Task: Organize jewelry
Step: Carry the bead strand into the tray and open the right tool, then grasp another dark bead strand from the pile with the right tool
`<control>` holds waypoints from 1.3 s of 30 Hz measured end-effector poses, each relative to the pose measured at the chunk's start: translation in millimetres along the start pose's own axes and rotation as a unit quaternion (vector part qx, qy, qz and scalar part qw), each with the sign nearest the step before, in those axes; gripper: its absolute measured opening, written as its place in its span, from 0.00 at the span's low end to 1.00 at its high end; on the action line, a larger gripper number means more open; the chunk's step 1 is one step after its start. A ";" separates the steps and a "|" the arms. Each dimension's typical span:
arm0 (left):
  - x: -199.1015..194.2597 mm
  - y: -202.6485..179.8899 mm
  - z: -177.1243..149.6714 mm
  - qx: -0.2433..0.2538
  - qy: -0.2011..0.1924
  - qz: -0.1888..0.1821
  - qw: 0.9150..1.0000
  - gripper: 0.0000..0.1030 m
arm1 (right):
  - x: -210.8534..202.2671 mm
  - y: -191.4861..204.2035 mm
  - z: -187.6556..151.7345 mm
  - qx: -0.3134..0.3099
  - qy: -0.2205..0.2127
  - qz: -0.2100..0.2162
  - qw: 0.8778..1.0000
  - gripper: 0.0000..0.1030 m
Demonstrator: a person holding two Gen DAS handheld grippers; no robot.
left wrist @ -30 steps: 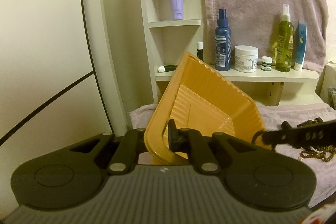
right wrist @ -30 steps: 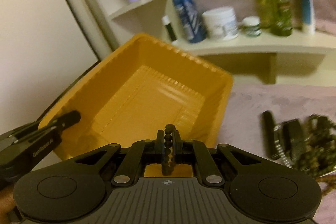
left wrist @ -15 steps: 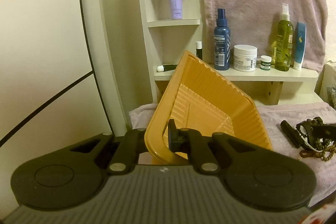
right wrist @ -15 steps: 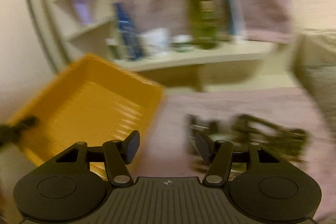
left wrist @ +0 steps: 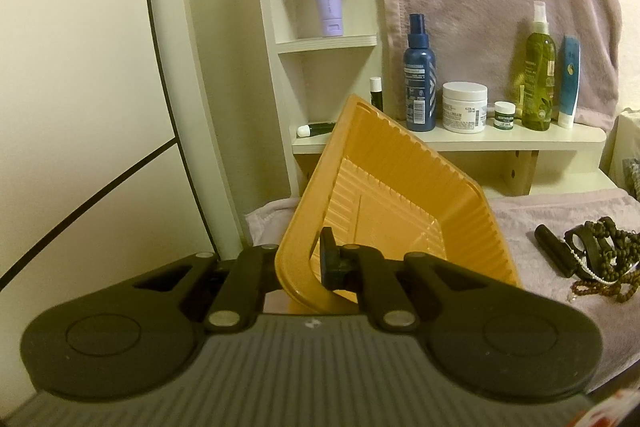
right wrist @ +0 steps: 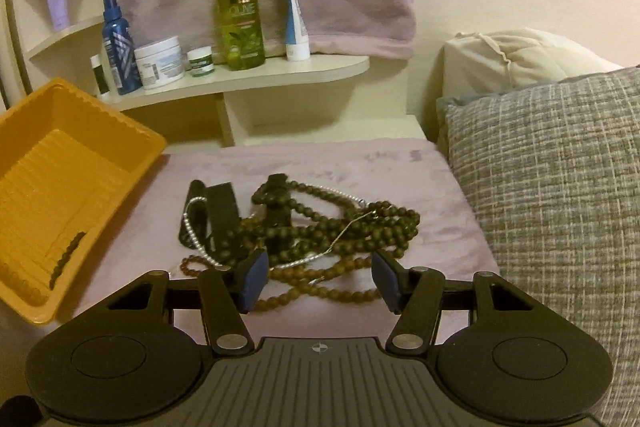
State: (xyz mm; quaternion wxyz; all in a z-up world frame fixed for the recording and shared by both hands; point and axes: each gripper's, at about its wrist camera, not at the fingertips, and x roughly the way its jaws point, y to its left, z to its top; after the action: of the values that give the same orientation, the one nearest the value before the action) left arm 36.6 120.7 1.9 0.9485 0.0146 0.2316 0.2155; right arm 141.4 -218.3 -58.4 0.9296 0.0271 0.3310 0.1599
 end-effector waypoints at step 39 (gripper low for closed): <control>0.1 0.7 -0.1 0.001 0.001 0.000 1.000 0.07 | -8.6 -21.7 14.4 -0.037 -0.026 -0.039 0.998 0.06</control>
State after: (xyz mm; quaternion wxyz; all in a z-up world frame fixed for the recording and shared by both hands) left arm 36.3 121.4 1.8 0.9481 0.0159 0.2330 0.2156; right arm 150.2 -240.8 -45.4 0.9439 -0.0162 0.3010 0.1350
